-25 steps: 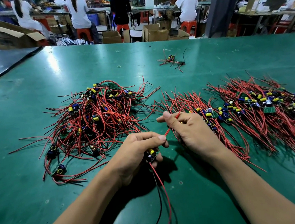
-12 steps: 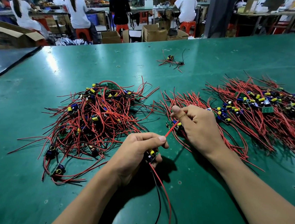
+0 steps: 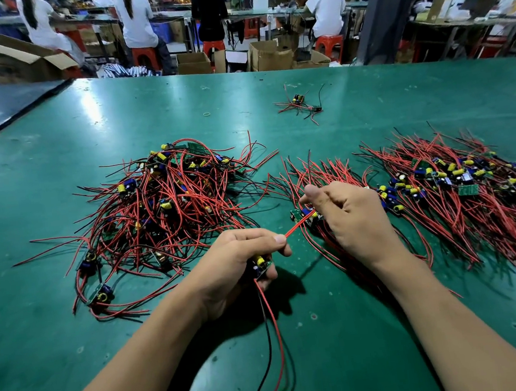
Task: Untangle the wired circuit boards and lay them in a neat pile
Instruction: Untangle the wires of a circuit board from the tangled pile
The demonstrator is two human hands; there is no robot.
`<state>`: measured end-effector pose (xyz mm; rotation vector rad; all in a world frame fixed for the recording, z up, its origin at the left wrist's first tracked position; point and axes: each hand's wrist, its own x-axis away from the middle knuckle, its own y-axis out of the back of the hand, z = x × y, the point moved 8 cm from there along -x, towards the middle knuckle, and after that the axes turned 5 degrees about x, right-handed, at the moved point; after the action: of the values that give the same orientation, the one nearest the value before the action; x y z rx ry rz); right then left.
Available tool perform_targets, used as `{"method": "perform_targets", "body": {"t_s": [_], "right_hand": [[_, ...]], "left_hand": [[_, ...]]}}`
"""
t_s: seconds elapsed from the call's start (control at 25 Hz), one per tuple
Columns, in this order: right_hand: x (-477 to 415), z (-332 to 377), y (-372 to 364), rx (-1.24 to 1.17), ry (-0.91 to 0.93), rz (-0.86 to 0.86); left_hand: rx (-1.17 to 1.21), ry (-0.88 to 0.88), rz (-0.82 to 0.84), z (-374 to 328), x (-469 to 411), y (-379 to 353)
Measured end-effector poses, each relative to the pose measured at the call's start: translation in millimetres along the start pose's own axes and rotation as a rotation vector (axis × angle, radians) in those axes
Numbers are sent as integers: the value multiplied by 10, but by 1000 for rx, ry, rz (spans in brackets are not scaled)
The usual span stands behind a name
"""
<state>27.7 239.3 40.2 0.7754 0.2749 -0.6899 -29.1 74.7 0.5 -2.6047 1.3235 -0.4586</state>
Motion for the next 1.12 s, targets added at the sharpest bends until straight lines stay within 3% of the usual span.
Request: {"method": "perform_targets", "body": {"t_s": [0.16,0.32,0.44,0.88,1.12], "right_hand": [[22,-37,30,-38,-101,-58],[96,-132,-251,-794,-581,90],[128,-84,-360,-1056,-720,166],[169,-52,-357,-1007,-717,162],[166,-147,-335,-919,-668,102]], "left_hand": [[16,-17,-25,1,-5,-1],[-1,-26,-23,-6,-1,10],[-24,-17,-19,6,-4,11],[84,-36,-167,33,-54,156],[281,-45,-133,-59,-88,159]]}}
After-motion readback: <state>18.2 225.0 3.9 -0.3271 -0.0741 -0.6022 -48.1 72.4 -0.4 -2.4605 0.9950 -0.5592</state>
